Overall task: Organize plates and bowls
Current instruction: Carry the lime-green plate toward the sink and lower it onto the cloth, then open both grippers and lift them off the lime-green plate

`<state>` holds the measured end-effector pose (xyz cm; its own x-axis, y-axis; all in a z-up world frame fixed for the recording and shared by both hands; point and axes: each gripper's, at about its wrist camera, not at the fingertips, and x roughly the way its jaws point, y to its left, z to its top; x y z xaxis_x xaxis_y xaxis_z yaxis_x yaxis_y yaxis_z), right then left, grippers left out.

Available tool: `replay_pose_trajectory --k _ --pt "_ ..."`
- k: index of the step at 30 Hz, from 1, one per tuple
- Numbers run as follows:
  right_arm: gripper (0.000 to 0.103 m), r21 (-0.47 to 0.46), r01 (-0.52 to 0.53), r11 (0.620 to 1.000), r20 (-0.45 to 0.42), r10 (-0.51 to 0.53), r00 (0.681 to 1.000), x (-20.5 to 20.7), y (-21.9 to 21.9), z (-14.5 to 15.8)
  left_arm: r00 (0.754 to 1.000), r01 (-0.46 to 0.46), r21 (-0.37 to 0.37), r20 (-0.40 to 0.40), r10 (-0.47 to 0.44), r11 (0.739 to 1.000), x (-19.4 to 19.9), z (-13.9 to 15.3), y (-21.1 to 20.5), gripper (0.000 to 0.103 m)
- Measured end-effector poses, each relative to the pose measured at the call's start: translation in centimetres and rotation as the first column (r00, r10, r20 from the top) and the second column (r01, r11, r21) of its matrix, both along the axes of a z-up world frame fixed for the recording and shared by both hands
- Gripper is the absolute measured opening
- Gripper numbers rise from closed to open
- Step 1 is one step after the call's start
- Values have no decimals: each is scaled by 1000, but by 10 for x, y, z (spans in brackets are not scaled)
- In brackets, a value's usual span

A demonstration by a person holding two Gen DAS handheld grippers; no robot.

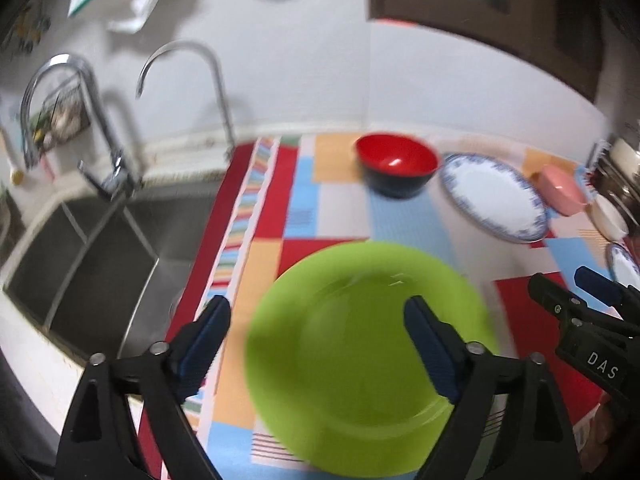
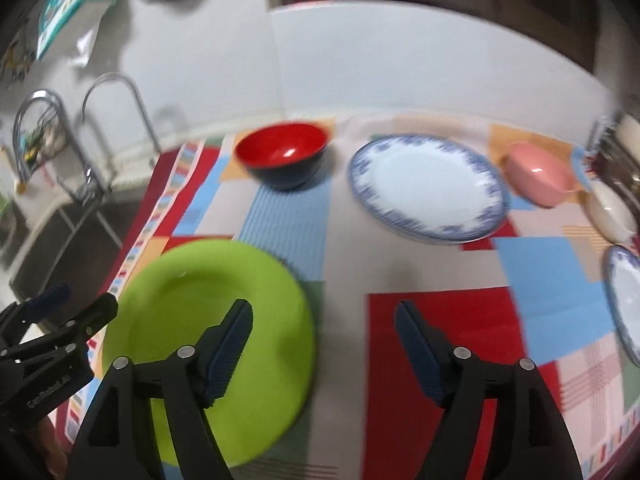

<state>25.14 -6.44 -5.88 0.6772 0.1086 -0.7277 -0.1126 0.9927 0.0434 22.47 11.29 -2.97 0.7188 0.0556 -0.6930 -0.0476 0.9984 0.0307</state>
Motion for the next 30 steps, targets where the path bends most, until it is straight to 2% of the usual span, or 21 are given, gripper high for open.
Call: replay_pose_trajectory --k 4,14,24,30 --pt "82 -1 69 998 54 -69 996 -19 -27 19 996 68 8 55 -69 998 -3 17 -30 100" --pt "84 -5 234 972 103 -232 967 -50 -109 45 966 234 14 107 -234 972 -1 38 -117 100" --pt "84 -24 386 922 133 -380 915 -68 -198 58 917 386 10 108 -384 923 8 41 -210 101" --pt "84 -27 478 878 139 -470 872 -76 -251 60 881 462 15 111 -460 887 12 43 -264 101"
